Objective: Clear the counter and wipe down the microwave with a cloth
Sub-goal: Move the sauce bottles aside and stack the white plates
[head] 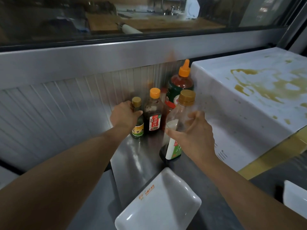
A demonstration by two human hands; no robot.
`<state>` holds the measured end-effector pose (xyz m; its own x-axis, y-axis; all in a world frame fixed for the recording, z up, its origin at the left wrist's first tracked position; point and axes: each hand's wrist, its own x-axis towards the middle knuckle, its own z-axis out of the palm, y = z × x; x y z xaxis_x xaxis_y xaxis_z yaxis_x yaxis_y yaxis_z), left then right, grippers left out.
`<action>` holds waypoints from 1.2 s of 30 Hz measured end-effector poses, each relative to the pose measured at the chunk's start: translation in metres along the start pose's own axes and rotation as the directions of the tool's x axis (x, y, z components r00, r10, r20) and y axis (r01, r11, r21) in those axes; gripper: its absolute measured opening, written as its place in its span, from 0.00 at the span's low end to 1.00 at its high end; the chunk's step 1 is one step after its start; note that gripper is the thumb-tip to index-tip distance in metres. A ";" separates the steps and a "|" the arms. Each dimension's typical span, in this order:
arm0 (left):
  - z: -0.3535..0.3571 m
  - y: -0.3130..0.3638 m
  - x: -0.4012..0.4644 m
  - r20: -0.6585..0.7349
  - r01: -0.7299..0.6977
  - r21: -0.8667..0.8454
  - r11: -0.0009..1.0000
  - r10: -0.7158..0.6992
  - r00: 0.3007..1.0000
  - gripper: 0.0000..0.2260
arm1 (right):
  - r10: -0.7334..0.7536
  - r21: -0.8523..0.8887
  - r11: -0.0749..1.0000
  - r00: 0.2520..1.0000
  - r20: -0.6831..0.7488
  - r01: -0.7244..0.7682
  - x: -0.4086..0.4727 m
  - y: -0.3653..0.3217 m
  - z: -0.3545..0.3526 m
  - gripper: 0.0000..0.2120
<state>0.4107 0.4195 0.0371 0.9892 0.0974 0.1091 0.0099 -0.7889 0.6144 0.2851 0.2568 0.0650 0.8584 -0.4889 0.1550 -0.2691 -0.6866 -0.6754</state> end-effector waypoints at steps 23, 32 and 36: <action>-0.048 -0.033 -0.031 0.219 -0.066 0.172 0.983 0.028 0.975 0.24 | -0.082 0.111 0.991 0.996 0.044 0.077 -0.013 -0.023 0.009 0.39; -0.091 -0.086 -0.055 0.334 -0.159 0.395 0.905 0.020 0.942 0.22 | -0.111 0.134 0.986 0.992 0.060 0.102 -0.020 -0.065 0.070 0.35; -0.097 -0.105 -0.058 0.333 -0.161 0.423 0.892 0.012 0.943 0.23 | -0.106 0.140 0.985 0.992 0.063 0.096 -0.021 -0.079 0.099 0.35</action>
<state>0.3379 0.5552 0.0417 0.9814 -0.1200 -0.1497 -0.0888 -0.9758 0.1998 0.3313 0.3742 0.0436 0.9078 -0.3788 0.1803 -0.1211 -0.6482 -0.7518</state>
